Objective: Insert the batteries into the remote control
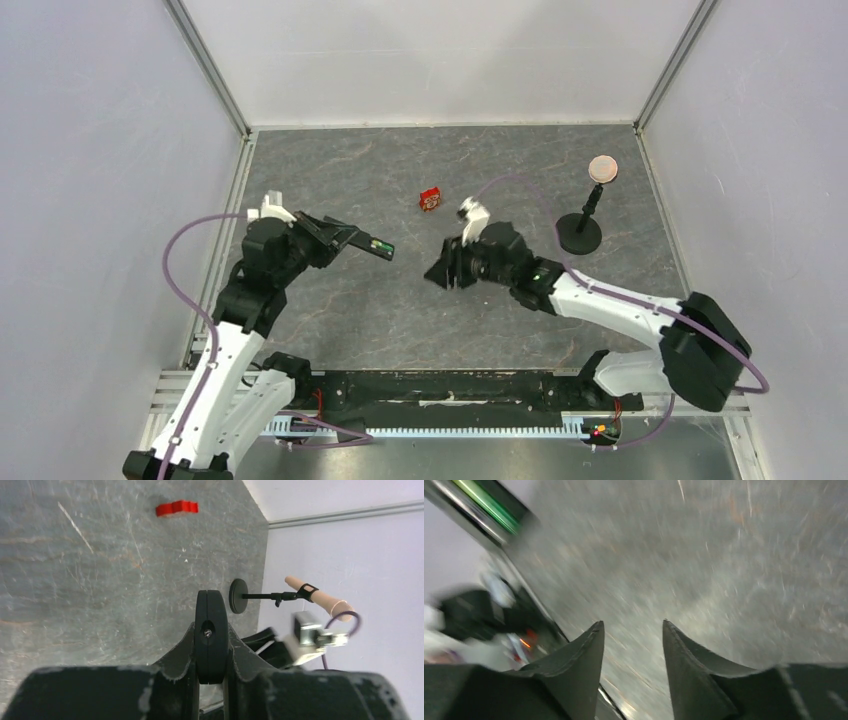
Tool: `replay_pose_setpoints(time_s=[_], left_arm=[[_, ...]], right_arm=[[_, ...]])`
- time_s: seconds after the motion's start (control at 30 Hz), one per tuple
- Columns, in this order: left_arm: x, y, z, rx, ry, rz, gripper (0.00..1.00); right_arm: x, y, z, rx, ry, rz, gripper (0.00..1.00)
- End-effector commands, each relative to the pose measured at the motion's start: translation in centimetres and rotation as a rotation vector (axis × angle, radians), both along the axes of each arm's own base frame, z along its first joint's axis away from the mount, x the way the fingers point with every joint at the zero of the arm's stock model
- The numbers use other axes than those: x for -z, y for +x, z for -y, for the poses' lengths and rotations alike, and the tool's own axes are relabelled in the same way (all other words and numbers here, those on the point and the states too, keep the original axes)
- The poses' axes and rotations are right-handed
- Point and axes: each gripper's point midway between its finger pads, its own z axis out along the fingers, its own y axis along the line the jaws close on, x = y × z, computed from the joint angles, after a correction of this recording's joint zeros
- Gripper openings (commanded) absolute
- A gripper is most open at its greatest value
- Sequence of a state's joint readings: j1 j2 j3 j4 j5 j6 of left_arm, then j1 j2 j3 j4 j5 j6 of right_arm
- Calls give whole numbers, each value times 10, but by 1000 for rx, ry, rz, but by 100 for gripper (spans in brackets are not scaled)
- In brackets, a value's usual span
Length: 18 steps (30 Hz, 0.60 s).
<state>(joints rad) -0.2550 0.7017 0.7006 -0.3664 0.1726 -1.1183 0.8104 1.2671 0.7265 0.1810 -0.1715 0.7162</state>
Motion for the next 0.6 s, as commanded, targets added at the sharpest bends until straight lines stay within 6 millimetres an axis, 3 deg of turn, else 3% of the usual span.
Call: replay_pose_setpoints(time_s=[0.0, 0.13, 0.27, 0.37, 0.57], left_arm=[[-51, -9, -24, -16, 206, 137, 2], [-87, -22, -29, 1, 255, 174, 2], [-121, -32, -24, 42, 243, 224, 2], [-137, -36, -17, 79, 217, 254, 2], [-159, -40, -6, 154, 207, 295, 2]], right_arm=[[57, -53, -1, -369, -358, 176, 51], [73, -96, -18, -573, -390, 320, 53], [75, -147, -36, -778, -310, 559, 55], [79, -182, -47, -872, -246, 706, 57], [88, -229, -77, -962, -194, 848, 60]])
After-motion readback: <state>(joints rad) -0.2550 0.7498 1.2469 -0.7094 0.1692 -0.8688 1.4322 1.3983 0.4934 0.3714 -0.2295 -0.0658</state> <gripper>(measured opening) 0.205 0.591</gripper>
